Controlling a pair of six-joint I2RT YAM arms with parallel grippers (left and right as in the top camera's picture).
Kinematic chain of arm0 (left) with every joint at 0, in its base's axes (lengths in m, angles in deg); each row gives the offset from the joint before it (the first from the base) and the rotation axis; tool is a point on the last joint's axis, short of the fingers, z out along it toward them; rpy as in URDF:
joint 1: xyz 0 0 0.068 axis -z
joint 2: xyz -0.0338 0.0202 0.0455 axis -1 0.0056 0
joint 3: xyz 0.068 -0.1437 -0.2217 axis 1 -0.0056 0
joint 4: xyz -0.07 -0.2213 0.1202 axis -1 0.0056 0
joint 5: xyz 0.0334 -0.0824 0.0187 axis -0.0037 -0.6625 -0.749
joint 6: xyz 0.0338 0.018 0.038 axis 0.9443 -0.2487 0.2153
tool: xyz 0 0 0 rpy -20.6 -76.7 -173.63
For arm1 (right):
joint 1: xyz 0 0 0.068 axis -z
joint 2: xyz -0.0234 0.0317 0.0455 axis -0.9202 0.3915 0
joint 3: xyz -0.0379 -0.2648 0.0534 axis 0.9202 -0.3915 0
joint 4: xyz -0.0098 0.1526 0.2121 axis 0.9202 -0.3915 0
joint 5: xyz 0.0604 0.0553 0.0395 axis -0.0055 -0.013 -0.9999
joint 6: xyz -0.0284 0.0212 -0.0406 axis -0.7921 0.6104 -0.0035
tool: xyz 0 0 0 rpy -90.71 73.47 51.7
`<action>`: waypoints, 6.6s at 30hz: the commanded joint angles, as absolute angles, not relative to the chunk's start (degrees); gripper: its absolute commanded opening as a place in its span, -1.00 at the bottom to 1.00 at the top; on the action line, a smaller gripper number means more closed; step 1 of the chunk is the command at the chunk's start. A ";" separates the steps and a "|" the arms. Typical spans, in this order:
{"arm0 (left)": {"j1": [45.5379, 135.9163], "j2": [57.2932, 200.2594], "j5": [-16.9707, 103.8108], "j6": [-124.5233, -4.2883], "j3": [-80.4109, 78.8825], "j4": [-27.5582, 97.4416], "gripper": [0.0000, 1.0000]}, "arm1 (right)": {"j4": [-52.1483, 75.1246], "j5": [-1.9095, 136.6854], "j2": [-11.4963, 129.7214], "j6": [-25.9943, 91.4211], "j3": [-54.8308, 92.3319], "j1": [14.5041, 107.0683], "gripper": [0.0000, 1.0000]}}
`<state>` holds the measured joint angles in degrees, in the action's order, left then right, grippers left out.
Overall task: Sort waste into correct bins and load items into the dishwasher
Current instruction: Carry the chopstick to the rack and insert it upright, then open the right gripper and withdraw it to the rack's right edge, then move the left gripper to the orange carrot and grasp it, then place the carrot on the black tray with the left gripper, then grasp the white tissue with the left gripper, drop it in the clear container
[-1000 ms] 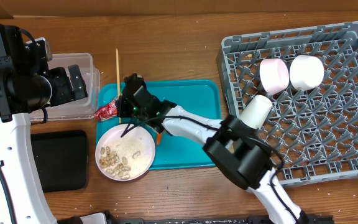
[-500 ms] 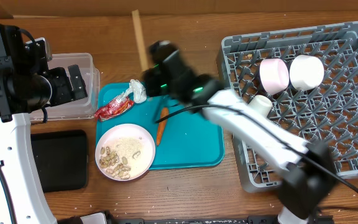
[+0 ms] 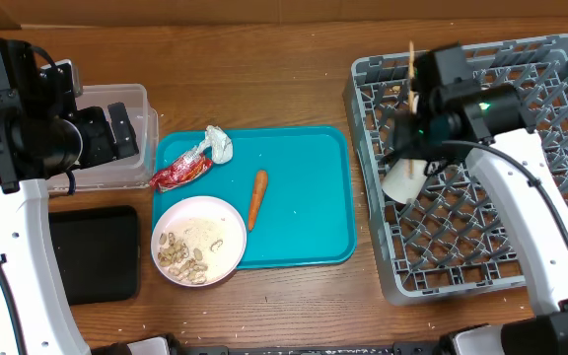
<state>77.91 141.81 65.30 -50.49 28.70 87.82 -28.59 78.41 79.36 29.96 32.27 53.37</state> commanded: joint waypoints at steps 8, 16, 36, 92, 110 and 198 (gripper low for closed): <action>77.69 142.32 65.50 -50.45 28.59 87.69 1.00 | -14.36 77.89 79.87 21.41 17.28 51.79 -0.92; 77.69 142.32 65.50 -50.45 28.59 87.69 1.00 | -5.86 78.85 79.84 19.36 15.96 51.51 -0.15; 77.71 142.32 56.25 -60.50 28.59 86.64 1.00 | -19.10 66.31 59.17 24.63 27.72 50.83 0.01; 96.44 136.50 49.98 -59.30 28.81 90.47 0.45 | 2.28 64.49 85.05 30.57 26.74 57.65 -0.92; 115.41 140.39 74.24 -71.54 5.81 76.79 0.13 | -17.18 62.46 38.08 30.81 30.83 57.72 1.00; 74.37 143.61 59.70 -68.42 -5.97 60.83 -0.03 | -31.34 62.46 32.55 30.79 30.72 57.72 1.00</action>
